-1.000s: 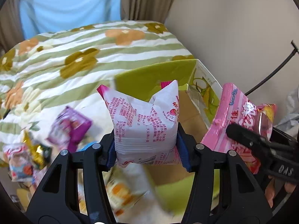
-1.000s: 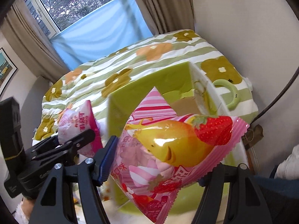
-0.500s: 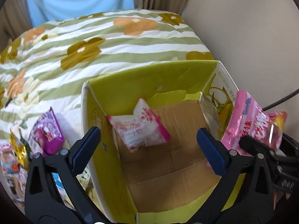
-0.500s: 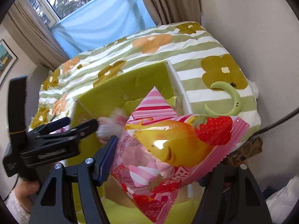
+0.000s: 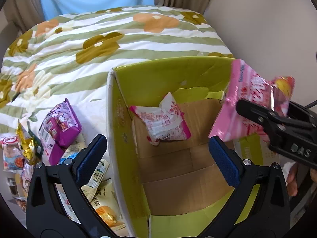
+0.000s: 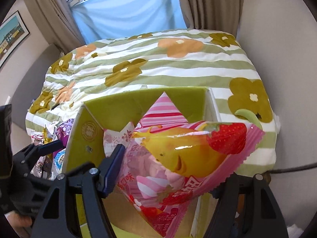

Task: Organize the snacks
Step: 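Carry both bags over the yellow box and open both tools to drop them, then move both tools back over the snack pile on the table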

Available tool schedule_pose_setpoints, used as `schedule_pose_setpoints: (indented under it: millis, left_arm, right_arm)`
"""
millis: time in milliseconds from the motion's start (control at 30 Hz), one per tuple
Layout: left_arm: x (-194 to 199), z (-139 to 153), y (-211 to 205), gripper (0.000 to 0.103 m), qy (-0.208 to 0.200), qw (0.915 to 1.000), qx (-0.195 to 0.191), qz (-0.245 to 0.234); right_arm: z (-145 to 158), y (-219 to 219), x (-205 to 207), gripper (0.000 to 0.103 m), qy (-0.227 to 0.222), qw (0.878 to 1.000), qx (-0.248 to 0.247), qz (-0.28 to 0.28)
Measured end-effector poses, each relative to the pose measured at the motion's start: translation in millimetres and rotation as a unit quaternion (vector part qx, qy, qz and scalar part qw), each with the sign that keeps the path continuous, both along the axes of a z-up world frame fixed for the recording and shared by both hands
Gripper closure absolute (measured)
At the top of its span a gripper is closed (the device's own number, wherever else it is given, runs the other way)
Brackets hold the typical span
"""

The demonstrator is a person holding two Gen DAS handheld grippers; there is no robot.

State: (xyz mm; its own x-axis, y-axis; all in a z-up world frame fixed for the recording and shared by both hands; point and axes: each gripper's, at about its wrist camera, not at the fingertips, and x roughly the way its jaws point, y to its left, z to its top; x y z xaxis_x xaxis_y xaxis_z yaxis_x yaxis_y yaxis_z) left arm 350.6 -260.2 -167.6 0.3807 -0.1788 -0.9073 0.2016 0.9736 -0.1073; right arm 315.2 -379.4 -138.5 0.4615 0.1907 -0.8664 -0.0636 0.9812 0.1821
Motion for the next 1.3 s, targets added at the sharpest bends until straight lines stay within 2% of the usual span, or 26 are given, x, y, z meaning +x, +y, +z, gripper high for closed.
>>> schedule_pose_setpoints:
  millis: [100,167,200,233,333,800,1067,1300]
  left_arm:
    - [0.0,1.4,0.4,0.001,-0.004,0.9999,0.009,0.002]
    - [-0.1,1.4,1.4,0.001,-0.004,0.9999,0.015,0.002]
    - [-0.1,1.0,2.1,0.001,-0.003,0.9998,0.018,0.003]
    - [0.4,0.4,2.9,0.001,-0.002,0.9998,0.019,0.005]
    - [-0.9,-1.2,5.1,0.001,0.002,0.9998,0.018,0.011]
    - [-14.0,10.2,1.4,0.001,-0.008,0.9997,0.02,0.015]
    - [-42.0,40.4,18.4,0.001,-0.025,0.9992,0.023,0.019]
    - [-87.9,75.5,63.7,0.001,-0.065,0.9972,0.021,0.032]
  right_arm:
    - [-13.7,4.8,15.9,0.034,0.02,1.0,0.0,0.01]
    - [-22.5,6.2,22.8,0.017,0.033,0.999,-0.014,0.004]
    - [-25.7,6.4,23.6,0.002,0.031,0.999,-0.023,0.0]
    - [-26.8,6.0,21.7,0.0,0.024,0.999,-0.028,-0.005]
    - [-26.3,0.8,10.7,0.0,0.0,0.999,-0.029,-0.016]
    - [-2.9,-12.3,-14.4,0.0,-0.005,1.0,-0.018,-0.014]
    - [28.1,4.6,-42.1,0.0,-0.032,0.999,-0.019,0.013]
    - [64.4,44.3,-91.2,0.0,-0.08,0.997,-0.001,0.022]
